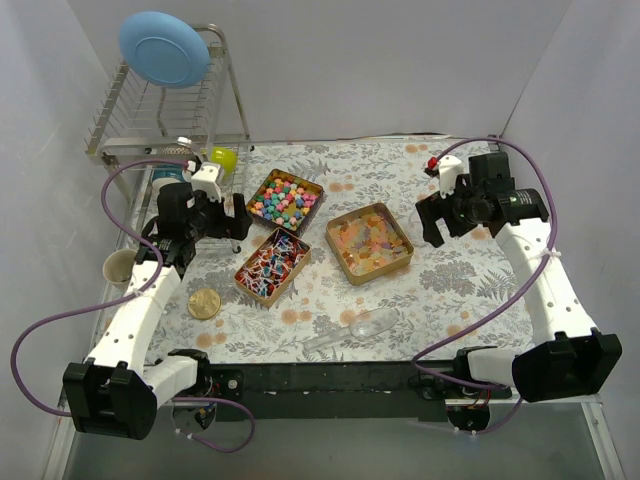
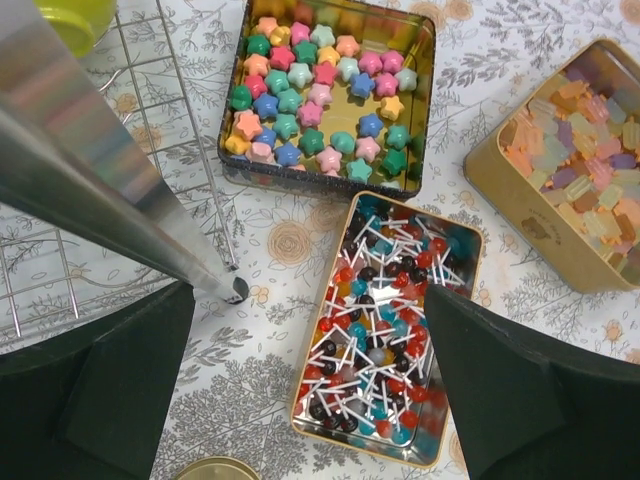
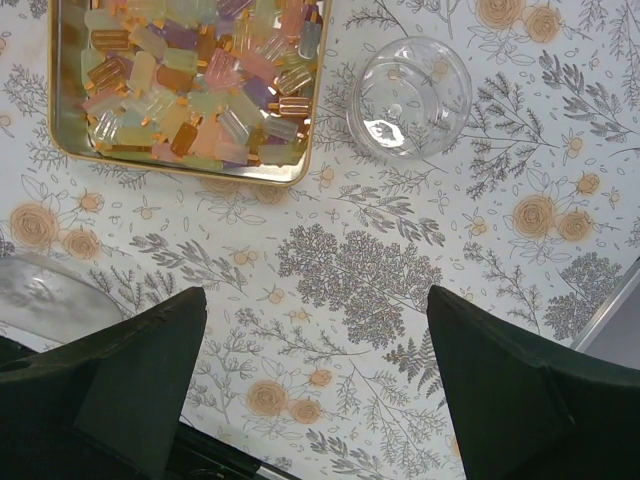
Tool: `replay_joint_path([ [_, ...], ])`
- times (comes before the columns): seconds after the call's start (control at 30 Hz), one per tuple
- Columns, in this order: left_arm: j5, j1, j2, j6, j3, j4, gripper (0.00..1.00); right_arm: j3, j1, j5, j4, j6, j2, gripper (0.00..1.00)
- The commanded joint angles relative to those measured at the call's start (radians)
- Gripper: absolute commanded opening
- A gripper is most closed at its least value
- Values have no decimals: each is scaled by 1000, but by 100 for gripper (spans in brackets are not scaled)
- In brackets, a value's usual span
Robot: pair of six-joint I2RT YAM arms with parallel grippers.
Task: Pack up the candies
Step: Pick up the packing bottle from the center of the board.
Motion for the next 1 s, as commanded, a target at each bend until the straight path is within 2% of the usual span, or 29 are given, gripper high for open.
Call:
replay_joint_path([
  [0.0, 161, -20, -2, 63, 1, -163, 98, 20, 3, 17, 59, 40, -22, 98],
  [0.13, 229, -28, 21, 115, 38, -245, 98, 102, 3, -32, 41, 23, 55, 98],
  [0.2, 256, -48, 32, 152, 59, -310, 98, 152, 8, -119, 7, -18, 84, 98],
  [0.3, 254, -69, 25, 193, 84, -376, 98, 162, 65, -125, -21, -47, 106, 98],
  [0.4, 232, -82, 13, 222, 96, -428, 98, 98, 150, -112, -1, -6, 88, 98],
  [0.5, 218, -86, -10, 245, 86, -439, 98, -4, 169, -143, 27, 95, 66, 98],
  [0.57, 200, -91, -14, 252, 72, -439, 98, -54, 169, -160, 31, 146, 58, 94],
  [0.73, 208, -119, 1, 279, 98, -457, 98, -153, 167, -70, 112, 247, 40, 90],
  [0.9, 188, -168, 48, 311, 122, -470, 97, -103, 147, 59, 200, 322, 92, 85],
  [0.97, 189, -189, 58, 315, 124, -457, 97, -66, 135, 93, 221, 321, 116, 79],
])
